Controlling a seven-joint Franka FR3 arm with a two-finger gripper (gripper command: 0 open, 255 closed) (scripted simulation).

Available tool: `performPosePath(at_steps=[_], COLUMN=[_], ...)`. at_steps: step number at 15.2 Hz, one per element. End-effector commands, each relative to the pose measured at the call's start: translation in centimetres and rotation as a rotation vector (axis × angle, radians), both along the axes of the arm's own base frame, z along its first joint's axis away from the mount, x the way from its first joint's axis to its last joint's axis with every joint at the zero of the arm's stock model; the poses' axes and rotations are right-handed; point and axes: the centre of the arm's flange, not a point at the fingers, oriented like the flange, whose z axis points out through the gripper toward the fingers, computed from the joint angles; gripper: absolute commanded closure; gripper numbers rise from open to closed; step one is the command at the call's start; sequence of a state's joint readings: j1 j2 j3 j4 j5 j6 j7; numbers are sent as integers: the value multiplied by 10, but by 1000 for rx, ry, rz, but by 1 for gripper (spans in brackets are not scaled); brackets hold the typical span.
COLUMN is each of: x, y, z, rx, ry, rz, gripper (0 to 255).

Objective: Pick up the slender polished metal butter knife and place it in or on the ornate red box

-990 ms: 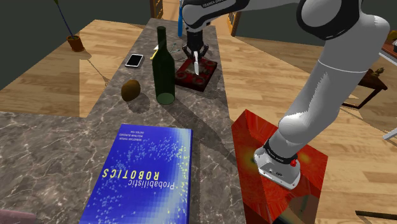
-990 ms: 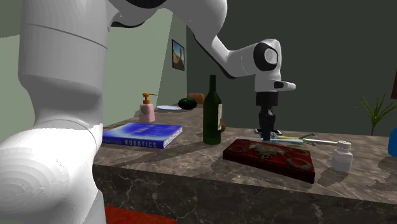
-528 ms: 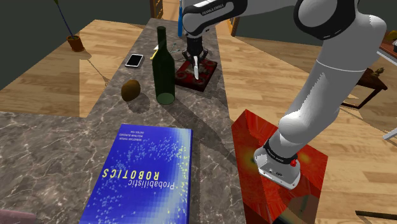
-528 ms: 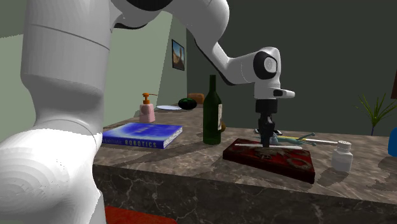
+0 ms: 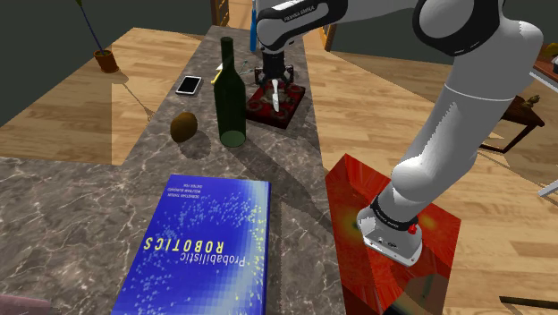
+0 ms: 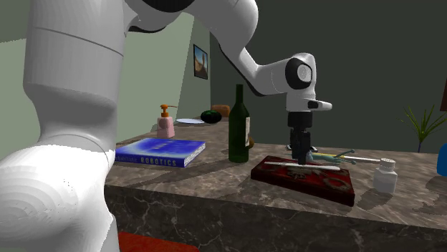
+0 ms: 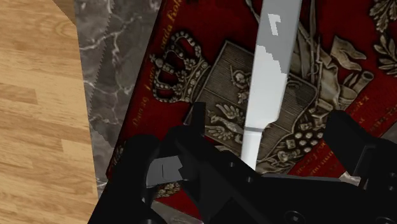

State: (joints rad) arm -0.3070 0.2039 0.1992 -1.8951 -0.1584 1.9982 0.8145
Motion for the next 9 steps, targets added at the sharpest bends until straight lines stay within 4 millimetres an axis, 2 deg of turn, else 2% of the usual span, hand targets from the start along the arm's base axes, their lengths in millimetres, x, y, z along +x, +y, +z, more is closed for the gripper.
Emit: performPosePath(at_steps=[1, 3, 7, 9], x=[0, 0, 5, 5], y=[0, 0, 5, 5], z=[0, 0, 50, 50], rx=[0, 0, 0, 0], ry=[0, 0, 0, 0], rz=[0, 0, 0, 0], gripper=[0, 0, 0, 0])
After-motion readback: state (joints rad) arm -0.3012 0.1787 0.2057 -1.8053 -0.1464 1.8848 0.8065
